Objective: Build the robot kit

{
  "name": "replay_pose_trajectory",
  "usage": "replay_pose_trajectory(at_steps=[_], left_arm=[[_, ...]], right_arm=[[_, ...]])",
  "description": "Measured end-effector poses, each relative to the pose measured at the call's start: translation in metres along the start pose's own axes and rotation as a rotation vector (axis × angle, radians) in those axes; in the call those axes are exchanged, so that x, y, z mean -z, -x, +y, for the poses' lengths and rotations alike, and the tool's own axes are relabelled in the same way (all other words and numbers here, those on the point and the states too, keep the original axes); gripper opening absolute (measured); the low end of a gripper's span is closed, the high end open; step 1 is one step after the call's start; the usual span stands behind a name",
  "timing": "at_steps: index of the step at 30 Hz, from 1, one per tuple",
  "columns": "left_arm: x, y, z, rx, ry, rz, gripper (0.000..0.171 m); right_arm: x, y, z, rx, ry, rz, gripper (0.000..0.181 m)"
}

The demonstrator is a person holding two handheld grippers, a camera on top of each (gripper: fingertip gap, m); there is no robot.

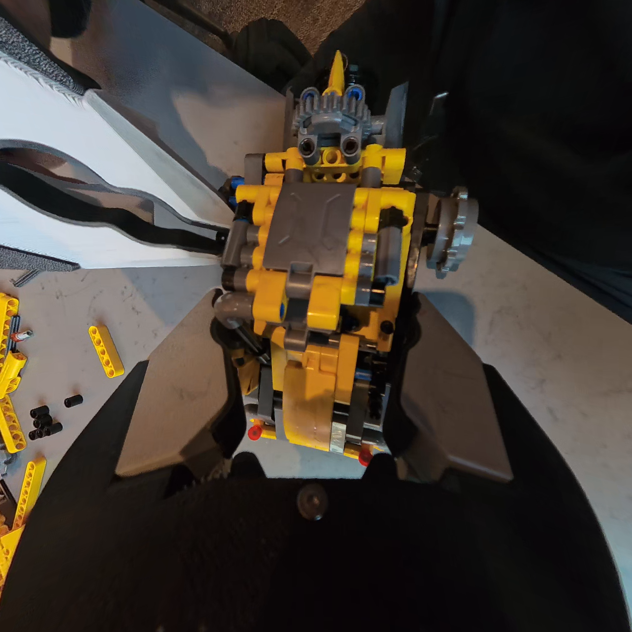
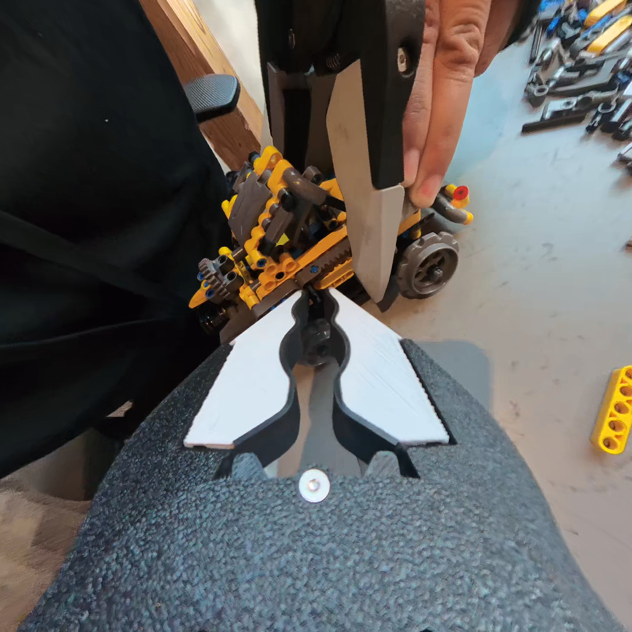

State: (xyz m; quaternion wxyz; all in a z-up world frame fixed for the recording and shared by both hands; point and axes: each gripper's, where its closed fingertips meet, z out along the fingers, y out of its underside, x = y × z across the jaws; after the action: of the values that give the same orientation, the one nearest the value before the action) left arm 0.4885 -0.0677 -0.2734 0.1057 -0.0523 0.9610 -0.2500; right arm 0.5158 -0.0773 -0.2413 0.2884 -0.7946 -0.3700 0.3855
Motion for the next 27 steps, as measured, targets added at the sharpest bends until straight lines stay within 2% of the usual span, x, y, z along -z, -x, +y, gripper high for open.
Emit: replay_pose_trajectory(at_steps=[6, 8, 11, 14, 16, 19, 20, 24, 27], left_arm=[[0.001, 0.007, -0.004, 0.018, 0.031, -0.074, 0.1], [0.0, 0.008, -0.004, 0.032, 0.039, -0.081, 0.101], [0.0, 0.008, -0.003, 0.038, 0.063, -0.086, 0.101], [0.001, 0.008, -0.002, 0.049, 0.073, -0.087, 0.102], [0.002, 0.011, 0.001, 0.084, 0.056, -0.106, 0.102], [0.008, 0.016, 0.013, 0.166, 0.101, -0.161, 0.103], [0.011, 0.014, 0.016, 0.183, 0.106, -0.166, 0.103], [0.033, 0.017, 0.006, 0.278, -0.031, -0.254, 0.106], [0.058, 0.027, -0.001, 0.375, -0.116, -0.354, 0.107]], right_arm=[[0.011, -0.006, 0.004, -0.074, -0.179, 0.026, 0.01], [0.015, -0.013, 0.006, -0.103, -0.205, 0.128, 0.023], [0.03, -0.017, 0.004, -0.112, -0.284, 0.203, 0.021], [0.04, -0.008, 0.0, -0.145, -0.359, 0.081, 0.027], [0.041, -0.01, -0.001, -0.186, -0.365, 0.047, 0.023], [0.028, -0.016, 0.006, -0.274, -0.304, 0.123, 0.03], [0.026, -0.013, 0.005, -0.285, -0.326, 0.139, 0.032], [0.037, -0.007, 0.013, -0.338, -0.414, 0.253, 0.035], [0.035, 0.012, 0.007, -0.359, -0.503, 0.222, 0.038]])
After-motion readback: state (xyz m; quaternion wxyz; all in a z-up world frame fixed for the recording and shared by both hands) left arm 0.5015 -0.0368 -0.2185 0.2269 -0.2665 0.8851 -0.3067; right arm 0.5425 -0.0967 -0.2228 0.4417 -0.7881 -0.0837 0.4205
